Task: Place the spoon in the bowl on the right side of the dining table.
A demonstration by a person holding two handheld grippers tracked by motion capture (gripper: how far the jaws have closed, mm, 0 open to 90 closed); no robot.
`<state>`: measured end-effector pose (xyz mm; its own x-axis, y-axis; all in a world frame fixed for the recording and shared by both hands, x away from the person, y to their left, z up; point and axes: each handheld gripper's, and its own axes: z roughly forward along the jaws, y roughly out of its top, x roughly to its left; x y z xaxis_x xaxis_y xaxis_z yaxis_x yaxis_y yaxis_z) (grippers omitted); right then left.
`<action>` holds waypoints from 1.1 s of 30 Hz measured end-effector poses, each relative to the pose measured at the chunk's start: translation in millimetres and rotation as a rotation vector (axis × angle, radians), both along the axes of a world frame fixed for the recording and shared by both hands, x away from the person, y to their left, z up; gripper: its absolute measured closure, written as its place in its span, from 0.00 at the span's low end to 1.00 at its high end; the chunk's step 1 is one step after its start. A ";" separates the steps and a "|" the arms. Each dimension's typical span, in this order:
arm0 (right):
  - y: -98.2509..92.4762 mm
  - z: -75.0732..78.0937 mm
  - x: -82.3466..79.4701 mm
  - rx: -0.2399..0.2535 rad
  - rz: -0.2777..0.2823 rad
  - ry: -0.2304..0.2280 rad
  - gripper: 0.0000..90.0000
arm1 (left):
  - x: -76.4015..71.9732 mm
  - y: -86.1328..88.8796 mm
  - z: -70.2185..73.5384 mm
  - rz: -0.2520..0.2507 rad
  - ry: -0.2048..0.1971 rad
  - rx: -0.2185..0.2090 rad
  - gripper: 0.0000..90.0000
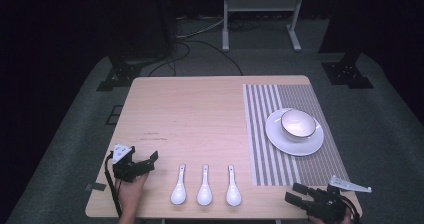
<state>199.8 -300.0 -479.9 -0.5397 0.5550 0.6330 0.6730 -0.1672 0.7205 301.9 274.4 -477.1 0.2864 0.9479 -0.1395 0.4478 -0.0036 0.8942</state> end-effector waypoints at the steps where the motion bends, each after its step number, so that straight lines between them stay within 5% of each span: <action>1: 1.6 0.5 1.5 0.004 0.004 0.003 0.21 | 0.0 0.5 0.0 0.001 0.000 -0.001 0.04; 33: 68.6 20.5 42.9 -0.099 0.168 0.041 0.21 | 0.3 2.2 -0.2 -0.003 0.006 -0.020 0.04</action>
<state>242.7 -231.4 -459.4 -0.6054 0.5196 0.6029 0.7143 0.0206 0.6995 302.3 276.6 -477.3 0.2882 0.9440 -0.1607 0.4535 0.0132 0.8911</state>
